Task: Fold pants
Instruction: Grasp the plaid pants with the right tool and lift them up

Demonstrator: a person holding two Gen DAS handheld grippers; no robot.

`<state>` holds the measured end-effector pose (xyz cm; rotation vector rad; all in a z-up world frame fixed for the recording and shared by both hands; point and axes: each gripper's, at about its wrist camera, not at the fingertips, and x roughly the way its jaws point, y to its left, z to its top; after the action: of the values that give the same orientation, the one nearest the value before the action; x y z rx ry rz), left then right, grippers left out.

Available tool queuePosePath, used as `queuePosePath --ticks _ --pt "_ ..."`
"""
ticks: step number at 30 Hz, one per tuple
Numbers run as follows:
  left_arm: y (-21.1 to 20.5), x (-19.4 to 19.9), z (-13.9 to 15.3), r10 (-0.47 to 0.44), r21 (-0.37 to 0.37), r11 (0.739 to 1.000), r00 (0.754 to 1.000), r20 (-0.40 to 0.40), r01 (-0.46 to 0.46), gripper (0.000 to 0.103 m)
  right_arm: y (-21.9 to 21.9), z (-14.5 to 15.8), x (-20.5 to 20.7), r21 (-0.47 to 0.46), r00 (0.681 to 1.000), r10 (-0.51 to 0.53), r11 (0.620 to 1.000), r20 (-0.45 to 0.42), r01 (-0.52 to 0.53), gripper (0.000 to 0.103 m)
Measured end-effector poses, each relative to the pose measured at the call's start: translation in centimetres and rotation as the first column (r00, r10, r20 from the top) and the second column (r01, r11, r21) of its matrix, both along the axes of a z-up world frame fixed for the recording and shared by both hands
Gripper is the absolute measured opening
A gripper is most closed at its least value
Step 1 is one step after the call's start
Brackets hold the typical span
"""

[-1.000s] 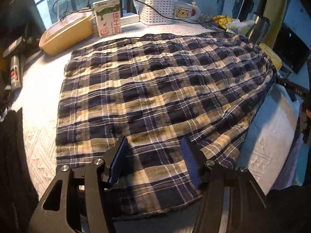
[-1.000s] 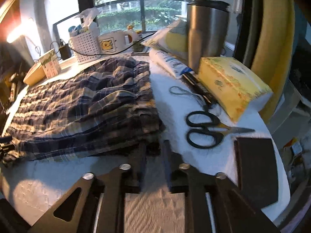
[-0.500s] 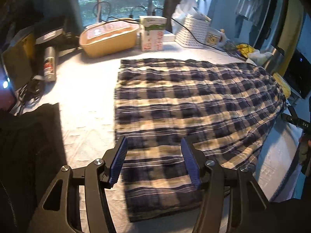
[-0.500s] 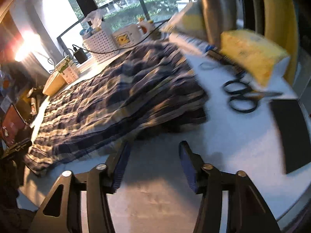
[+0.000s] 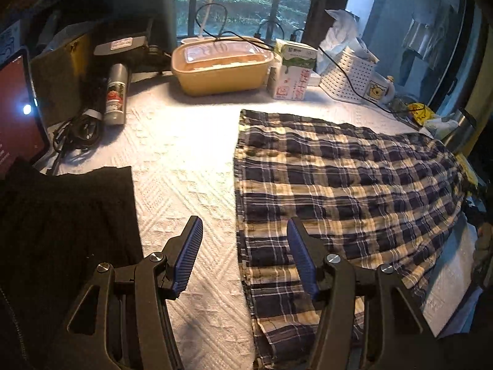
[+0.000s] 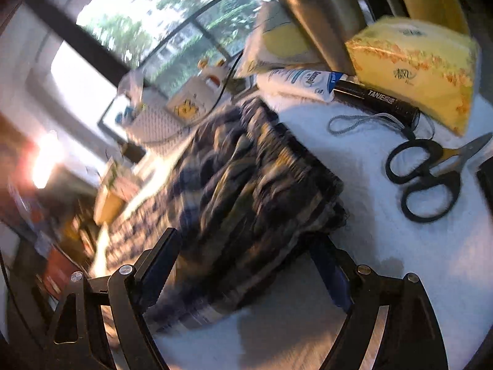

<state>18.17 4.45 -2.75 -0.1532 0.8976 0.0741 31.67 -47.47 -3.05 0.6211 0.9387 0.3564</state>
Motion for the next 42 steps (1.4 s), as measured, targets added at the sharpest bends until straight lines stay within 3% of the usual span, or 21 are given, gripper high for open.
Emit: queuePosePath --ticks 4,6,9,14,19,21,22,23,26,31,42 --pt "-1.1 -1.1 -0.4 -0.065 -0.15 0.986 0.998 0.015 0.066 0.057 0.3 0.0 1.4 0.004 1.0 -0.018 1.0 -0.002 0.018 0.086" --pt "-2.5 -1.7 -0.9 -0.108 -0.173 0.979 0.994 0.004 0.107 0.057 0.8 0.2 1.8 -0.026 1.0 -0.019 0.999 0.0 0.019 0.086" --pt "-4.7 -2.3 -2.7 -0.156 -0.145 0.979 0.985 -0.07 0.144 0.057 0.9 0.2 2.3 -0.047 1.0 -0.031 0.998 -0.002 0.03 0.086" --pt "-5.8 -4.2 -3.0 -0.165 -0.034 0.986 0.982 -0.089 0.163 0.057 0.5 0.1 2.6 -0.073 0.998 -0.058 0.996 -0.021 0.057 0.076" --pt "-5.4 -5.6 -2.6 -0.161 -0.035 0.987 0.982 -0.101 0.158 0.057 0.3 0.0 3.1 -0.069 0.998 -0.062 0.996 -0.021 0.061 0.076" --pt "-4.6 -5.9 -2.4 -0.145 -0.071 0.988 0.984 -0.1 0.139 0.057 0.2 -0.1 3.2 -0.065 0.997 -0.075 0.995 -0.007 0.075 0.066" --pt "-4.1 -6.0 -2.3 -0.132 -0.084 0.989 0.986 -0.098 0.124 0.057 0.2 -0.3 3.3 -0.091 0.996 -0.085 0.992 -0.003 0.084 0.043" --pt "-3.7 -6.0 -2.2 -0.119 -0.086 0.99 0.988 -0.096 0.111 0.057 0.2 -0.4 3.3 -0.109 0.996 -0.092 0.99 -0.004 0.091 0.03" --pt "-2.5 -6.1 -1.9 -0.083 -0.067 0.995 0.993 -0.087 0.077 0.057 0.0 -0.4 3.1 -0.098 0.996 -0.091 0.991 0.008 0.092 0.018" --pt "-1.0 -5.0 -0.9 -0.045 -0.037 0.998 0.998 -0.036 0.044 0.057 1.0 2.0 2.4 -0.127 0.995 -0.066 0.989 0.079 0.076 0.009" --pt "2.2 -2.7 1.8 -0.001 -0.028 1.0 0.997 0.072 0.003 0.057 6.9 10.6 0.1 -0.213 0.96 0.045 0.977 0.277 0.016 0.008"
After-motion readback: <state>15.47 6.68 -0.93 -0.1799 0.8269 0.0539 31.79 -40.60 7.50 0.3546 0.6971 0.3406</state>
